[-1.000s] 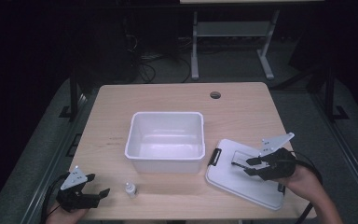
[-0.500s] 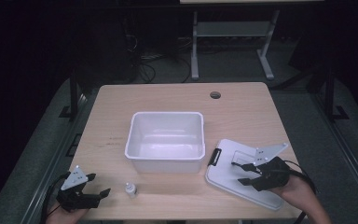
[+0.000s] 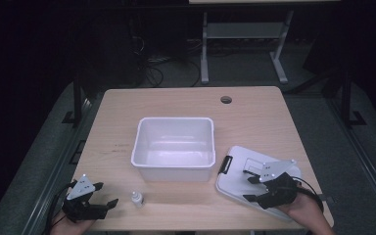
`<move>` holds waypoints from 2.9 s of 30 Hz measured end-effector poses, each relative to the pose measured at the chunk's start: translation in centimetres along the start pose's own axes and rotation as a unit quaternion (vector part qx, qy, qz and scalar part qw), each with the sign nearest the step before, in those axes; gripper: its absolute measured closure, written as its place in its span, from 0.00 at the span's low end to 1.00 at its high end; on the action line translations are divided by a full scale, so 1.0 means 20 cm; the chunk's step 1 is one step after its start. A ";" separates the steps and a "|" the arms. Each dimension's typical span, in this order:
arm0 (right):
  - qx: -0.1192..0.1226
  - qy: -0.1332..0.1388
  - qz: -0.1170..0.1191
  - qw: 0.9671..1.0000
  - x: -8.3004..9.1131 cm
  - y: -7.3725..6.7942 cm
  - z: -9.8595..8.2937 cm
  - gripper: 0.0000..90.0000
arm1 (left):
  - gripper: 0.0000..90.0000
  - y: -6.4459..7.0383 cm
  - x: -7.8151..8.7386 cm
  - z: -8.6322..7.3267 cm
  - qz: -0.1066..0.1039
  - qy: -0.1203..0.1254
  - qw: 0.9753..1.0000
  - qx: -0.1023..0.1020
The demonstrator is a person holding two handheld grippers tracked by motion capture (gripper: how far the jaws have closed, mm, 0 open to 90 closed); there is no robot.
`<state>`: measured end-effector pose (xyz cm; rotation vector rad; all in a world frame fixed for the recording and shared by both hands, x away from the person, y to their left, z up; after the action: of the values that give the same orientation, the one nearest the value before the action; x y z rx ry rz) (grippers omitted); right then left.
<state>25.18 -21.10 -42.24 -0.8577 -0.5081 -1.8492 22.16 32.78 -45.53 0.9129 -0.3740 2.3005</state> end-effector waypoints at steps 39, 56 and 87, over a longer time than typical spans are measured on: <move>0.006 0.004 -0.001 1.000 -0.06 -0.05 -0.02 0.38 | 0.25 0.11 0.08 0.19 -0.104 -0.027 0.988 -0.110; 0.006 0.010 -0.004 1.000 -0.05 -0.06 -0.03 0.36 | 0.29 0.17 0.01 0.29 -0.120 -0.064 0.979 -0.155; 0.012 0.010 -0.014 1.000 -0.02 -0.06 -0.04 0.35 | 0.45 0.25 -0.13 0.37 -0.150 -0.121 0.961 -0.201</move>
<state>23.87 -20.81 -42.98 -0.8181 -0.5312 -1.8709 24.20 24.41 -42.18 0.9649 -0.7242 1.7549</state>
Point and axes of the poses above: each handheld gripper's, and its own axes: x roughly backward along the jaws, z roughly out of its top, y roughly to its right, the point moved 1 cm from there along -x, roughly forward along the jaws, and after that the axes turned 1 degree about z, right-handed, at the moved point
